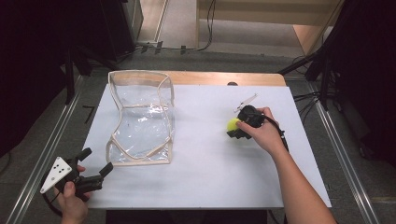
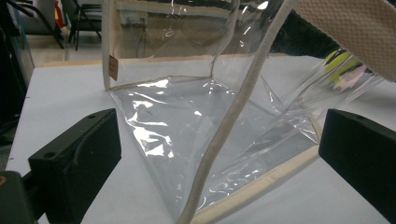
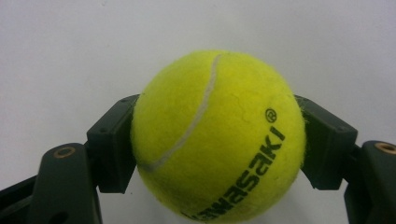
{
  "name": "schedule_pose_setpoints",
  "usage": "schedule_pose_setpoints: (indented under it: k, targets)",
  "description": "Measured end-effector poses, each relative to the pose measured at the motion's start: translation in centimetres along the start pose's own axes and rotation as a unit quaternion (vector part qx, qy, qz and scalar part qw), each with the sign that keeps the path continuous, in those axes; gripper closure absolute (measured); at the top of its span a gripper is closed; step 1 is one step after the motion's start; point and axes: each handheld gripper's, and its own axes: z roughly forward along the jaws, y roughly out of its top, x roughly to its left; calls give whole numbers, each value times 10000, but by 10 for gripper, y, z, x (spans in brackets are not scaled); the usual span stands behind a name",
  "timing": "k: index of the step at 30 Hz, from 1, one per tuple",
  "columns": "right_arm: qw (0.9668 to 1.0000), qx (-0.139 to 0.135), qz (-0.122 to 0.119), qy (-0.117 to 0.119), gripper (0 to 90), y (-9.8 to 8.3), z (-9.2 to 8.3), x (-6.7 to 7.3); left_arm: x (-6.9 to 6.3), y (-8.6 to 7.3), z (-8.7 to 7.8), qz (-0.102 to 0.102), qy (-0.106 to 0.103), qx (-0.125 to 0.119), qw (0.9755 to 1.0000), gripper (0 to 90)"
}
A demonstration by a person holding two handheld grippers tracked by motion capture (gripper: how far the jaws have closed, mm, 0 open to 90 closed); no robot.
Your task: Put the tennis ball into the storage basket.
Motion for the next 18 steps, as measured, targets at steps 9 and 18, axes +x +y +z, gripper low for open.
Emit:
schedule_pose_setpoints:
  k: [9, 18]
  targets:
    - [9999, 9, -119, 2, 230, 5, -1, 3, 0, 0, 0, -1, -3, -1, 10000, 0]
    - [9996, -27, -270, 75, 229, 13, -2, 12, 0, 0, 0, -1, -3, -4, 10000, 0]
